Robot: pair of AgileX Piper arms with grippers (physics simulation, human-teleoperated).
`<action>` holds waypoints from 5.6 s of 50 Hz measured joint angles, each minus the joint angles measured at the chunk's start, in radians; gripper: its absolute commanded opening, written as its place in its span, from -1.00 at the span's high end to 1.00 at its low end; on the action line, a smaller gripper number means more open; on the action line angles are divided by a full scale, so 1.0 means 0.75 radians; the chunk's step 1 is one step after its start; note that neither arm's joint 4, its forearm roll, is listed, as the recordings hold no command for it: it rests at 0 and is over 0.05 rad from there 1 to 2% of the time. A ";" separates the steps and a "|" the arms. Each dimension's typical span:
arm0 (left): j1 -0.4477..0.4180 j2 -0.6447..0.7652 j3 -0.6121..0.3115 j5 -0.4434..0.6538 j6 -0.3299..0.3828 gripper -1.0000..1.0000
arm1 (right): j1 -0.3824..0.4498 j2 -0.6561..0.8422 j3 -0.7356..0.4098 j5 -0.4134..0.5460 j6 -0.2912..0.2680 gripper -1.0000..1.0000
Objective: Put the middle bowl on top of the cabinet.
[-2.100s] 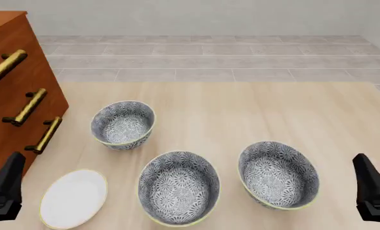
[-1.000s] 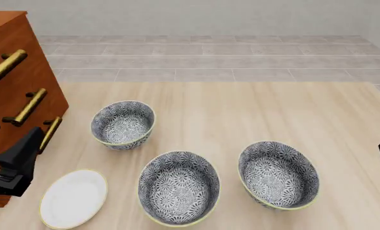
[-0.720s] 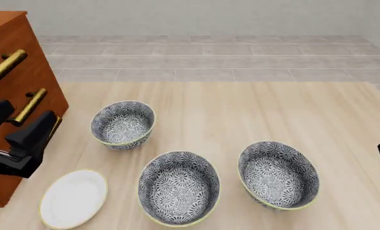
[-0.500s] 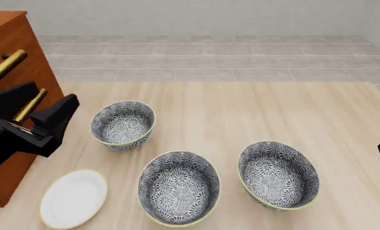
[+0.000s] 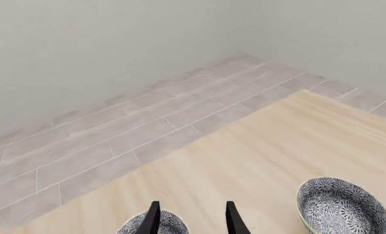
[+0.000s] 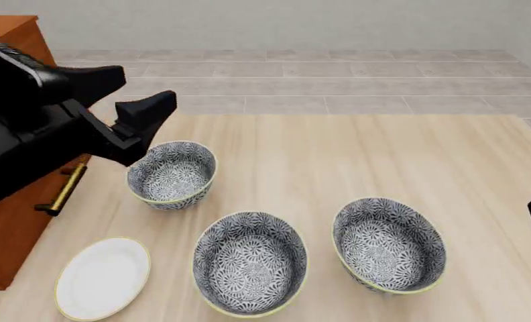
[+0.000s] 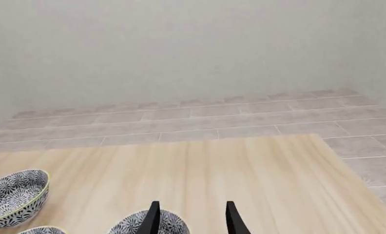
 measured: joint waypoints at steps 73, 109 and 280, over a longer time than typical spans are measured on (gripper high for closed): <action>-0.462 0.925 -1.048 0.564 -0.024 -1.00 | -0.005 0.000 0.007 0.010 0.019 -1.00; -0.558 1.196 -1.256 0.727 -0.117 -1.00 | -0.013 0.000 0.007 0.007 0.037 -1.00; -0.531 1.548 -1.028 0.479 -0.258 1.00 | -0.023 0.000 0.009 0.004 0.084 -1.00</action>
